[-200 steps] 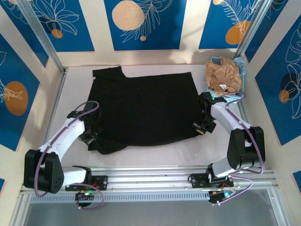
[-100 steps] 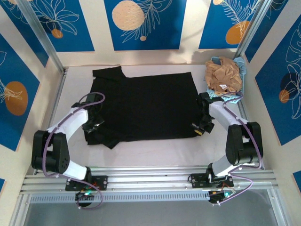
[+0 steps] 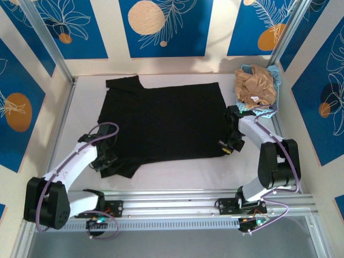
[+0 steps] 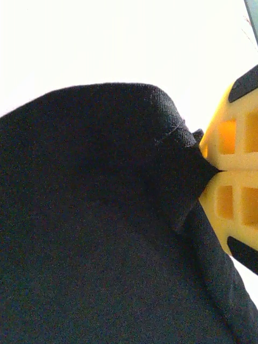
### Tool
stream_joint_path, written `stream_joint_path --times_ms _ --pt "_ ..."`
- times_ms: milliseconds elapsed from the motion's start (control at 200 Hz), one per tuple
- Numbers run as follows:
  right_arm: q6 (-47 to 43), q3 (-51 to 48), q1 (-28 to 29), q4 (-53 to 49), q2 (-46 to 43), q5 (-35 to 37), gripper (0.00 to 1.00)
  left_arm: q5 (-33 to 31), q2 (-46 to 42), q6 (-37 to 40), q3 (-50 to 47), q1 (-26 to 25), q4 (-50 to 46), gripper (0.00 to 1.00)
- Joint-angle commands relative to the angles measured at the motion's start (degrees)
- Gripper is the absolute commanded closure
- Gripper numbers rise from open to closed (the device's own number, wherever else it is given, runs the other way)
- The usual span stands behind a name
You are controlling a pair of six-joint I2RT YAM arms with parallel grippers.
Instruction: Fold and stack the t-shirts
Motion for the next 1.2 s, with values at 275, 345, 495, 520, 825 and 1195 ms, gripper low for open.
stream_joint_path --times_ms 275,345,495,520,825,1195 --pt "-2.32 -0.19 -0.98 -1.85 -1.3 3.05 1.0 4.84 -3.98 -10.01 0.73 -12.4 -12.13 1.0" --pt "-3.04 -0.24 -1.89 -1.76 -1.65 3.08 1.0 4.3 -4.1 -10.94 2.38 -14.65 -14.98 1.0" --pt "-4.4 -0.43 -2.58 -1.58 -2.01 2.92 1.0 4.91 -6.62 -12.09 3.45 -15.91 -18.39 0.95" --pt "-4.5 -0.52 -2.65 -1.58 -2.01 2.83 1.0 5.15 -7.02 -12.26 3.45 -15.89 -18.86 0.9" --pt "-4.32 -2.18 -2.19 -1.93 -3.73 1.53 1.0 1.71 -9.73 -8.63 9.03 -16.87 -22.71 0.47" --pt "-3.73 -3.46 -1.84 -1.14 -3.59 0.39 1.0 0.95 7.74 1.59 14.17 -14.56 -6.78 0.47"
